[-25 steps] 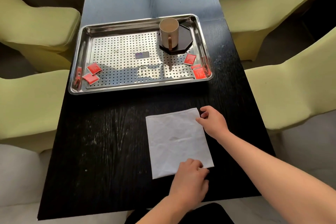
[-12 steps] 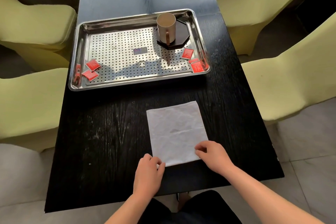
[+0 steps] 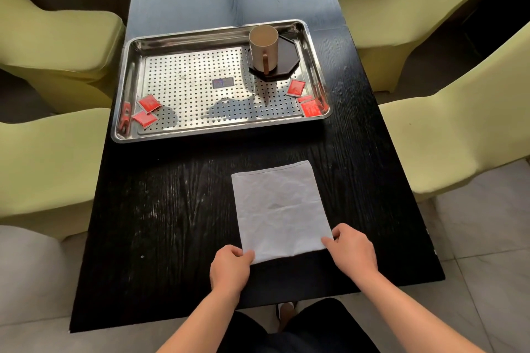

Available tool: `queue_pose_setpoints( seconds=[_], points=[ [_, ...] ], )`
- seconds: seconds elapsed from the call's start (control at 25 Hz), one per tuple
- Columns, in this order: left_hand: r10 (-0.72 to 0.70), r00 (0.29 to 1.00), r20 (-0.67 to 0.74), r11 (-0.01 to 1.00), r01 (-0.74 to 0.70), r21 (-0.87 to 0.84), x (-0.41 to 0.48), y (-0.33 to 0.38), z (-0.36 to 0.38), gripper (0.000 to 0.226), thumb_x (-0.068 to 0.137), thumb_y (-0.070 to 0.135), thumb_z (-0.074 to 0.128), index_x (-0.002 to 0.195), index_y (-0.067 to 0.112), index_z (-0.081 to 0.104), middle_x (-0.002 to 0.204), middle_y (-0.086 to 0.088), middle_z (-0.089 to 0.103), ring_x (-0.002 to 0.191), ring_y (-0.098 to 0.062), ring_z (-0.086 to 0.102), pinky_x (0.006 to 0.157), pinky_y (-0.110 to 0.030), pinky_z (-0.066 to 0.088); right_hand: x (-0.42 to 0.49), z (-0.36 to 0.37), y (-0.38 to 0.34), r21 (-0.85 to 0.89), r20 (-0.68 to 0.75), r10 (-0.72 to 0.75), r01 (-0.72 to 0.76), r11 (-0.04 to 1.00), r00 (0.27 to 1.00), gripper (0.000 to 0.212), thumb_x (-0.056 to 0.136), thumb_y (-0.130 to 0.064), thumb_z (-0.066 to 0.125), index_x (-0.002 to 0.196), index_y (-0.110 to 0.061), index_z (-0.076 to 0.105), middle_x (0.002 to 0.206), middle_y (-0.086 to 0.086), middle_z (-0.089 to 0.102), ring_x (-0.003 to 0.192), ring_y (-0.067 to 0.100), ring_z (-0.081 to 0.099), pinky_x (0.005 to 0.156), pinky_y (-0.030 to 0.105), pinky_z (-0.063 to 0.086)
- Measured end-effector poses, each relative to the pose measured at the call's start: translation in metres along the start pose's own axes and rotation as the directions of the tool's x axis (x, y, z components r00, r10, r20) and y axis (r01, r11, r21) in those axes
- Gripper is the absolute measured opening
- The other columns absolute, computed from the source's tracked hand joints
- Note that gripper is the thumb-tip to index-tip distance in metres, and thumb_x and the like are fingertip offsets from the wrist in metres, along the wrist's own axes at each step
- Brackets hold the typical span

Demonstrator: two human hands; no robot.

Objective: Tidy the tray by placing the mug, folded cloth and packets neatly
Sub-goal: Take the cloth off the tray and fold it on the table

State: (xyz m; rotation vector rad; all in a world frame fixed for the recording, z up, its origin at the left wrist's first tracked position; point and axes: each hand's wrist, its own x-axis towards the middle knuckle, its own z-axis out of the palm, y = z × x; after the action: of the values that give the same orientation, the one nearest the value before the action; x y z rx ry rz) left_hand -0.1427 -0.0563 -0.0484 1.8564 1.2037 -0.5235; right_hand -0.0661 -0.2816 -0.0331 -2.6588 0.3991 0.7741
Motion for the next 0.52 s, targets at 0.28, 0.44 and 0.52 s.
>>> queue_pose_setpoints(
  seconds=[0.28, 0.44, 0.52],
  points=[
    [0.047, 0.995, 0.091, 0.933, -0.011, -0.36, -0.013, -0.009, -0.016, 0.004, 0.085, 0.007, 0.068, 0.085, 0.005, 0.065, 0.074, -0.011, 0.074, 0.068, -0.022, 0.073, 0.064, -0.037, 0.061, -0.009, -0.008, -0.006, 0.518, 0.112, 0.09, -0.135, 0.844, 0.99, 0.007, 0.082, -0.008, 0.069, 0.081, -0.009, 0.062, 0.081, 0.011, 0.069, 0.069, 0.024, 0.071, 0.067, 0.042, 0.063],
    [0.098, 0.985, 0.139, 0.892, -0.025, -0.452, -0.017, -0.021, -0.039, 0.023, 0.082, 0.004, 0.072, 0.098, 0.016, 0.06, 0.072, -0.011, 0.075, 0.066, -0.024, 0.073, 0.059, -0.03, 0.057, -0.022, -0.02, -0.005, 0.662, 0.15, 0.025, -0.119, 0.74, 0.988, 0.025, 0.081, 0.0, 0.069, 0.098, -0.016, 0.06, 0.081, 0.016, 0.072, 0.07, 0.028, 0.072, 0.058, 0.04, 0.062],
    [0.143, 0.973, 0.182, 0.875, -0.038, -0.483, -0.021, -0.022, -0.049, 0.025, 0.084, 0.003, 0.07, 0.1, 0.021, 0.065, 0.074, -0.012, 0.074, 0.066, -0.027, 0.072, 0.058, -0.029, 0.056, -0.028, -0.025, -0.005, 0.697, 0.179, -0.049, -0.091, 0.711, 0.983, 0.03, 0.084, -0.001, 0.068, 0.101, -0.026, 0.062, 0.081, 0.014, 0.073, 0.069, 0.029, 0.073, 0.057, 0.034, 0.059]
  ],
)
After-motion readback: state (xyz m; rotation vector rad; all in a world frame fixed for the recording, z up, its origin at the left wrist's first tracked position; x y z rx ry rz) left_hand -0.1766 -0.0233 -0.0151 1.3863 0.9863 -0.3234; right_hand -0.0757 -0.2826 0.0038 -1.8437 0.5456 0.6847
